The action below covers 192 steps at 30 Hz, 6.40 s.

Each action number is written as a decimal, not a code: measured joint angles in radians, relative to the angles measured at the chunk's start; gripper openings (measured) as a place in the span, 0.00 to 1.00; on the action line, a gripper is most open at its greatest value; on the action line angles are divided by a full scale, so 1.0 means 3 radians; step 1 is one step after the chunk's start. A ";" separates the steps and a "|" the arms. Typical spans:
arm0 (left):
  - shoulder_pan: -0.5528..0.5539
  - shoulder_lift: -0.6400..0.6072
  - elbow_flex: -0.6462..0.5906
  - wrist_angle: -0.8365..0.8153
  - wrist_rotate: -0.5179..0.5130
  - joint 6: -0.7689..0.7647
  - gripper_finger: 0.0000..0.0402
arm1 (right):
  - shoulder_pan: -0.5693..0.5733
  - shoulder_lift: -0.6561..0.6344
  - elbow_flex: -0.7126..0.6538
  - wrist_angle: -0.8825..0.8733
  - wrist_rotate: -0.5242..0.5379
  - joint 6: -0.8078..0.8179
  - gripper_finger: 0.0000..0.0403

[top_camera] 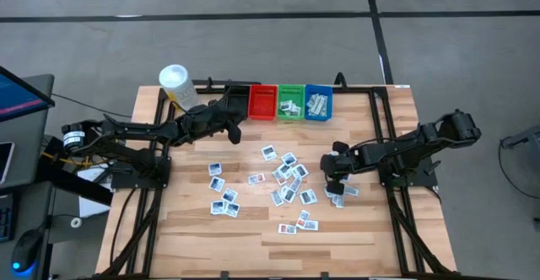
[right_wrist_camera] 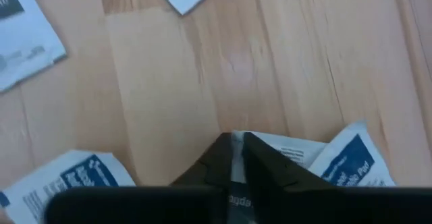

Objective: Pick & Place First Aid Supplies
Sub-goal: Put the towelette pack into the green bin

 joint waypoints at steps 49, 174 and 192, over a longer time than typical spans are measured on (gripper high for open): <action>-0.0001 0.0000 0.0000 0.0014 0.0097 -0.0037 0.23 | -0.0340 -0.1026 -0.0041 0.1942 -0.0251 -0.0434 0.00; 0.0433 -0.0183 -0.0173 -0.0416 0.0940 -0.0626 0.23 | -0.1145 0.0587 0.1835 -0.0177 -0.0344 -0.1698 0.28; -0.0038 -0.0182 -0.0328 -0.0237 0.0366 -0.0793 0.23 | -0.0547 0.0603 0.1611 -0.0592 -0.0596 -0.1541 0.28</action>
